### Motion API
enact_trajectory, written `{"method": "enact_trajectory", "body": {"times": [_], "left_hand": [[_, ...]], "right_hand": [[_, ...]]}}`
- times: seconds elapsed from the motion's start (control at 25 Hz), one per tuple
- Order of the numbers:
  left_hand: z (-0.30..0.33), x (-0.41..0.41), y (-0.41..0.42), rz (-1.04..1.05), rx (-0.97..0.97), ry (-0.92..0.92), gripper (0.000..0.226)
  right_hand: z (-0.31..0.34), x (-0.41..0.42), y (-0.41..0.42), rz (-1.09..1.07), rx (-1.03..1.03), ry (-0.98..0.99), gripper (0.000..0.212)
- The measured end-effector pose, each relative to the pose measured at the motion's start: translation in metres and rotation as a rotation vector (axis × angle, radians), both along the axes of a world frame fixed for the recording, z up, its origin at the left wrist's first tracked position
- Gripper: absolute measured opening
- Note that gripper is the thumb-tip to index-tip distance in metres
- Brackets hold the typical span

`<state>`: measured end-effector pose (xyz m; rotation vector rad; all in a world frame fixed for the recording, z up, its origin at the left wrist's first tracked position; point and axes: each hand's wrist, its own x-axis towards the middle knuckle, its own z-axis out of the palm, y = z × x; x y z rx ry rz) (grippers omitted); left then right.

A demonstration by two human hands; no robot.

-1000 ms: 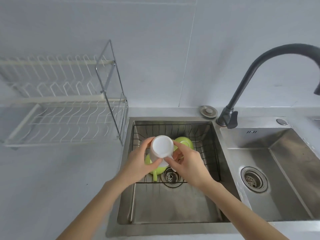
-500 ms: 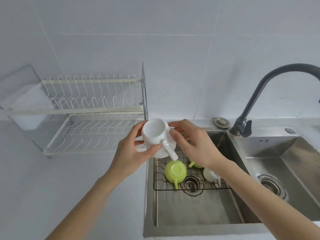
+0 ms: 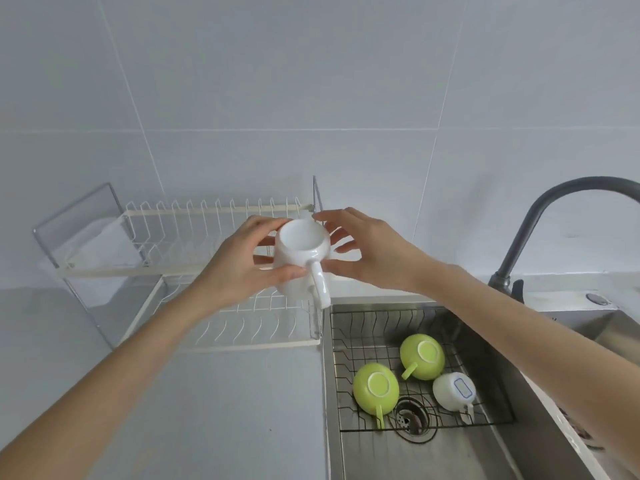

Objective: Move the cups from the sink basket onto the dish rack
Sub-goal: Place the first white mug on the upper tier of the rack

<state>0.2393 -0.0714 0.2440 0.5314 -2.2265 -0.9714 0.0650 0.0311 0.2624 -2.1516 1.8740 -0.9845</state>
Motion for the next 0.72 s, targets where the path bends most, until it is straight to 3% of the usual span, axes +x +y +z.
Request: {"method": "enact_trajectory", "body": {"times": [0.36,0.72], "left_hand": [[0.034,-0.013,-0.100,0.040,0.015,0.016,0.058],[0.012,-0.027,-0.176,-0.024,0.202,-0.202,0.043]], "right_hand": [[0.060,-0.001,-0.096,-0.023,0.102,0.277,0.062],[0.033,-0.005,-0.182,-0.094,0.332,0.397,0.064]]}}
